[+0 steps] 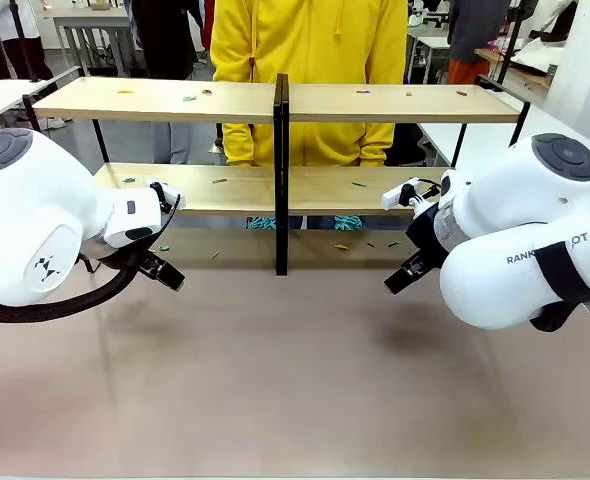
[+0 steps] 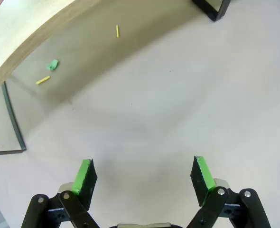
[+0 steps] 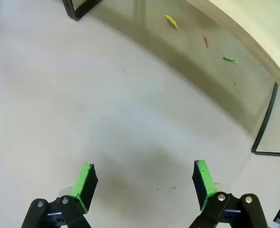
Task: Clean the shelves.
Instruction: Pick up the Duster when the human hands it over.
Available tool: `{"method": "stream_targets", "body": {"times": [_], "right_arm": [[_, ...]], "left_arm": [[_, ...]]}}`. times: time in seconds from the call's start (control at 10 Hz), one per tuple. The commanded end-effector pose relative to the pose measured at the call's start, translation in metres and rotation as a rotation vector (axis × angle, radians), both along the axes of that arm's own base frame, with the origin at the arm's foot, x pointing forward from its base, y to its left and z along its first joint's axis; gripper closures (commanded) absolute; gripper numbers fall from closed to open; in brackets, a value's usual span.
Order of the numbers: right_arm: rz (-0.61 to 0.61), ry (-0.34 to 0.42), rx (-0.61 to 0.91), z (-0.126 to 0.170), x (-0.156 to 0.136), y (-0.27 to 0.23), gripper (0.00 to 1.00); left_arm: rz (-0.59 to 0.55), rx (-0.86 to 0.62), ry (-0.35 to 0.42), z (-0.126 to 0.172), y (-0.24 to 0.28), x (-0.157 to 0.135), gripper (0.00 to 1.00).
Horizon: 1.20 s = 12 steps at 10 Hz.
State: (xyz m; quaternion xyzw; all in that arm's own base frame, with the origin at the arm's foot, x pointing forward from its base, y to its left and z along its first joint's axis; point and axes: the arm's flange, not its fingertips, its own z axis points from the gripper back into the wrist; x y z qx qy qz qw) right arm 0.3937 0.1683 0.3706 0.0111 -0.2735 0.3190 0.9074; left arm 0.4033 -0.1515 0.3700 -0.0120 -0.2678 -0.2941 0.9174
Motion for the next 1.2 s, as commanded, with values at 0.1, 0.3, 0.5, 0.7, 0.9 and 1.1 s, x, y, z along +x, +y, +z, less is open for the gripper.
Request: {"method": "stream_targets", "body": {"times": [0.1, 0.3, 0.5, 0.7, 0.9, 1.1], "right_arm": [[0.000, 0.000, 0.000, 0.0001, 0.0000, 0.0000, 0.00], [0.000, 0.000, 0.000, 0.0001, 0.0000, 0.0000, 0.00], [0.000, 0.000, 0.000, 0.0001, 0.0000, 0.0000, 0.00], [0.000, 0.000, 0.000, 0.0001, 0.0000, 0.0000, 0.00], [0.000, 0.000, 0.000, 0.0001, 0.0000, 0.0000, 0.00], [0.000, 0.000, 0.000, 0.0001, 0.0000, 0.0000, 0.00]], "left_arm": [[0.000, 0.000, 0.000, 0.0001, 0.0000, 0.0000, 0.00], [0.000, 0.000, 0.000, 0.0001, 0.0000, 0.0000, 0.00], [0.000, 0.000, 0.000, 0.0001, 0.0000, 0.0000, 0.00], [0.000, 0.000, 0.000, 0.0001, 0.0000, 0.0000, 0.00], [0.000, 0.000, 0.000, 0.0001, 0.0000, 0.0000, 0.00], [0.000, 0.000, 0.000, 0.0001, 0.0000, 0.0000, 0.00]]}}
